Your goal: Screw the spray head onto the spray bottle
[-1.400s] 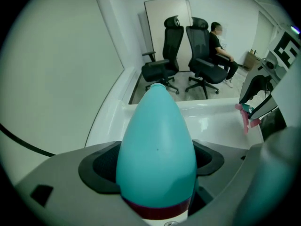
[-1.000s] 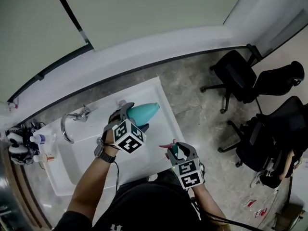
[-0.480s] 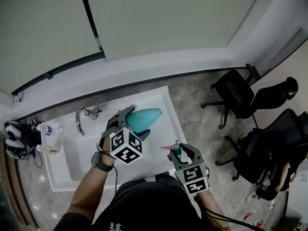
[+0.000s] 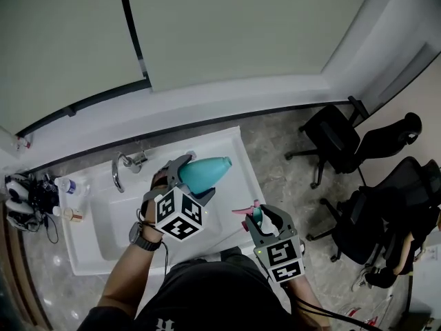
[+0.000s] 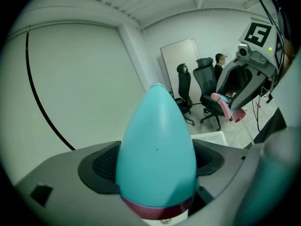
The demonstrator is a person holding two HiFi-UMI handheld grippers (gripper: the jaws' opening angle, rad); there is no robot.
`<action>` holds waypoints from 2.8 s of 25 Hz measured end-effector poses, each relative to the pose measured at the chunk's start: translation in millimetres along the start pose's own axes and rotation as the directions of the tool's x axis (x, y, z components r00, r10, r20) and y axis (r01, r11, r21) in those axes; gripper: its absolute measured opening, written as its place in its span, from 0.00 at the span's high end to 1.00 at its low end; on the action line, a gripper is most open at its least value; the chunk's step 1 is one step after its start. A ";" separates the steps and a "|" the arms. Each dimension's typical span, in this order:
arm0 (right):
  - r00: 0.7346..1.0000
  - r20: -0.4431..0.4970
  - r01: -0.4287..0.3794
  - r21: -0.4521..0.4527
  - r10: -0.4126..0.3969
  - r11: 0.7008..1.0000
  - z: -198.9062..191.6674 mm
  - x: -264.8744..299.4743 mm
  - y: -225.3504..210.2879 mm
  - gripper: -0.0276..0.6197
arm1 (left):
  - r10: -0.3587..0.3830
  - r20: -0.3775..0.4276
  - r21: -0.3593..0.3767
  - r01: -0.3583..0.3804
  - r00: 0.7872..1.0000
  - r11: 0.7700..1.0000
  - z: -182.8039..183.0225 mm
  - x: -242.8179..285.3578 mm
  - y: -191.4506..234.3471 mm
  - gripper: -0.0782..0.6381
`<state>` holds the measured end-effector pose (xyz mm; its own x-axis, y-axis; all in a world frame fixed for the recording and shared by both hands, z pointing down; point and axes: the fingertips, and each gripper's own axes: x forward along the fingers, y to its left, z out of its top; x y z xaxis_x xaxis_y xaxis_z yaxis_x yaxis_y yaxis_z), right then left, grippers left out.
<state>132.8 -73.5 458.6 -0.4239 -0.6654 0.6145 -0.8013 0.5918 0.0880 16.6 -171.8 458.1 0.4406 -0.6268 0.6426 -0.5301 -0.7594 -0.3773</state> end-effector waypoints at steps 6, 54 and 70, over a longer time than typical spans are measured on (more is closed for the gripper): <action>0.999 0.039 0.013 -0.034 -0.012 0.999 21.6 -16.9 2.0 0.71 | 0.034 0.061 0.004 -0.035 0.998 0.999 18.5 -23.4 7.2 0.29; 0.889 0.421 0.420 -0.587 -0.181 0.692 260.0 -108.5 -25.0 0.71 | 0.045 0.561 -0.293 0.148 0.827 0.944 70.3 -64.5 -32.0 0.29; 0.924 0.367 0.350 -0.702 -0.106 0.621 235.3 -63.7 19.0 0.71 | 0.080 0.584 -0.306 0.129 0.808 0.943 78.5 -63.1 -26.9 0.29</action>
<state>45.2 -126.9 236.6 -0.4614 -0.8447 0.2712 -0.3496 0.4540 0.8195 60.0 -125.5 375.3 0.7368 -0.6688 0.0991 -0.6654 -0.7433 -0.0689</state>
